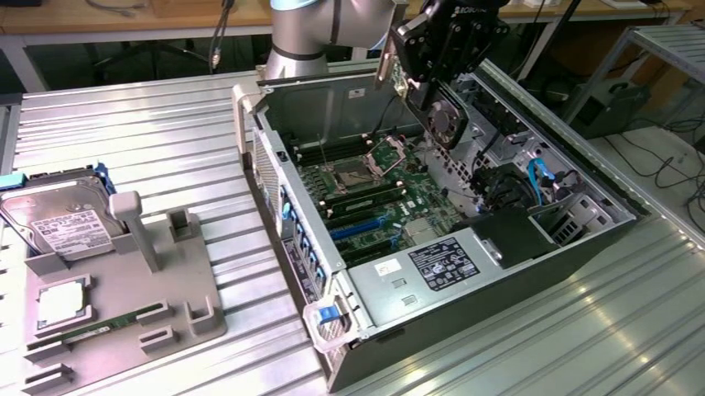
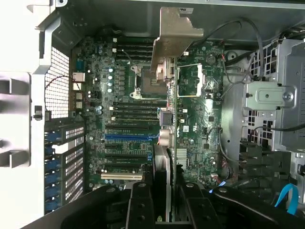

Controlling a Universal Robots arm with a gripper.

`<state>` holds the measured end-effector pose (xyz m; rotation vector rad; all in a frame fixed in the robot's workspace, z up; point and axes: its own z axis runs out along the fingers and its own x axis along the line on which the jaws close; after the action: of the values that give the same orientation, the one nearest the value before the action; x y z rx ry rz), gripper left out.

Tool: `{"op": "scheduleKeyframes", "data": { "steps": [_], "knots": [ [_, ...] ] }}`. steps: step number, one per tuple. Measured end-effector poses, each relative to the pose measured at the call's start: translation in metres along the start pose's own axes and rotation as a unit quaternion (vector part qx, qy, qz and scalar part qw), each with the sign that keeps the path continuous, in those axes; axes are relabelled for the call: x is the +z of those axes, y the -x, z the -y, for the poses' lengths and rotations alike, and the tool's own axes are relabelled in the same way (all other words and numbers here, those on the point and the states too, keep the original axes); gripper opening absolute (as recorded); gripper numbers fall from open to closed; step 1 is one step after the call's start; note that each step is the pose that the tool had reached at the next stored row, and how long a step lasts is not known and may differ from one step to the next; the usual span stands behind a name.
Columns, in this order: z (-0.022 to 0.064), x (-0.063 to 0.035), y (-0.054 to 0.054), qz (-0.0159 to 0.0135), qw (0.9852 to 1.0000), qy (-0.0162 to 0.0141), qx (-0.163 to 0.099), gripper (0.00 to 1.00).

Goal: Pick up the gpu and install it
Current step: 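Insert the gpu into the slot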

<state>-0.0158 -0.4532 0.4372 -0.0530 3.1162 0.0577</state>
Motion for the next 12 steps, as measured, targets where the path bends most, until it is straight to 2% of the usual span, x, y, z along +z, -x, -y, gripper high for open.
{"op": "scheduleKeyframes", "data": {
  "steps": [2, 6, 9, 12],
  "knots": [
    [0.0000, 0.0001, 0.0000, 0.0000, 1.0000, 0.0003, -0.002, 0.27],
    [0.0000, 0.0000, 0.0000, -0.0018, 0.9987, 0.0015, -0.051, 0.27],
    [0.0000, 0.0000, 0.0000, -0.0030, 0.9967, 0.0023, -0.081, 0.27],
    [0.0000, 0.0000, 0.0000, -0.0040, 0.9941, 0.0030, -0.108, 0.27]
  ]
}}
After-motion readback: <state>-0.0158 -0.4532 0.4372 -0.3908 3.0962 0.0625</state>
